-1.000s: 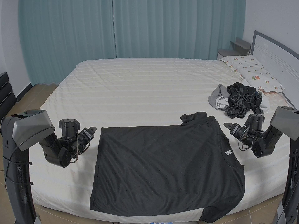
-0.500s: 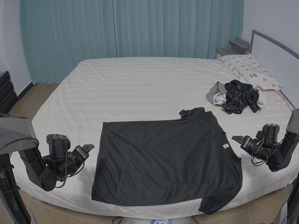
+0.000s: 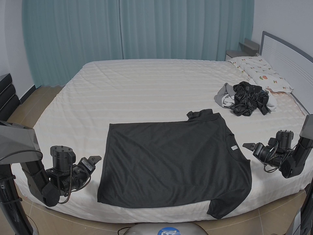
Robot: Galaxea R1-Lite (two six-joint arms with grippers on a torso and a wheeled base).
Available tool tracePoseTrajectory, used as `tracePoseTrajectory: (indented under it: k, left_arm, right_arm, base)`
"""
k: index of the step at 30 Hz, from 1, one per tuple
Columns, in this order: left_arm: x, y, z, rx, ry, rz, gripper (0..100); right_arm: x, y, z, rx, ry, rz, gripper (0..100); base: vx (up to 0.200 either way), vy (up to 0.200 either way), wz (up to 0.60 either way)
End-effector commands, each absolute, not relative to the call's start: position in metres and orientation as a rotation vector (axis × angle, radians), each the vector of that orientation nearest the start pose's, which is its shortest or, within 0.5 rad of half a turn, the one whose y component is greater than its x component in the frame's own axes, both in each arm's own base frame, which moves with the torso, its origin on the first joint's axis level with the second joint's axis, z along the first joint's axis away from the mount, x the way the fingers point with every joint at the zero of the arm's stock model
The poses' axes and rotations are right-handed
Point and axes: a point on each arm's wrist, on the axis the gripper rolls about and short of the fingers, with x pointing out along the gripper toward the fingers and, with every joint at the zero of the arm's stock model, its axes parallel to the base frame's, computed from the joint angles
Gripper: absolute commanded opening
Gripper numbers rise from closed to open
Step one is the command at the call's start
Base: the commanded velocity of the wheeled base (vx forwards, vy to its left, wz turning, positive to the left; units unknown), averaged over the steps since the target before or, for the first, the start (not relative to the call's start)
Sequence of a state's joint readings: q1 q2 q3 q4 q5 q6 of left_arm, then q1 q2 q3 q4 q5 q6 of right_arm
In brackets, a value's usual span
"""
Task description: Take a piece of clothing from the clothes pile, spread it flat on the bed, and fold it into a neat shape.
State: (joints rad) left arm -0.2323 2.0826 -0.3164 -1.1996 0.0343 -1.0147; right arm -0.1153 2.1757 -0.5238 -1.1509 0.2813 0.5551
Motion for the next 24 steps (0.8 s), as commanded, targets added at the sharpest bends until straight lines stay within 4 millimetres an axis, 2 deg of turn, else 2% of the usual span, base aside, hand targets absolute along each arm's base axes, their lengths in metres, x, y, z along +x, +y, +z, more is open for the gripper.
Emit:
tracePoseTrajectory:
  k: [1, 10, 17, 24]
  left_arm:
    - [0.264, -0.075, 0.018, -0.898, 0.63, 0.073, 100]
    - [0.264, -0.078, 0.016, -0.911, 0.641, 0.073, 100]
    - [0.265, -0.075, 0.017, -0.915, 0.63, 0.085, 100]
    - [0.268, -0.064, 0.016, -0.928, 0.617, 0.116, 100]
  right_arm:
    - [0.329, -0.029, 0.0, 0.644, 0.563, 0.022, 100]
    - [0.347, -0.029, -0.02, 0.644, 0.576, 0.025, 100]
    - [0.363, -0.029, -0.029, 0.652, 0.59, 0.052, 100]
    - [0.379, -0.021, -0.031, 0.67, 0.635, 0.121, 100]
  base:
    - [0.0, -0.2, 0.0]
    - [0.0, -0.2, 0.0]
    - [0.0, 0.0, 0.0]
    - [0.0, 0.0, 0.0]
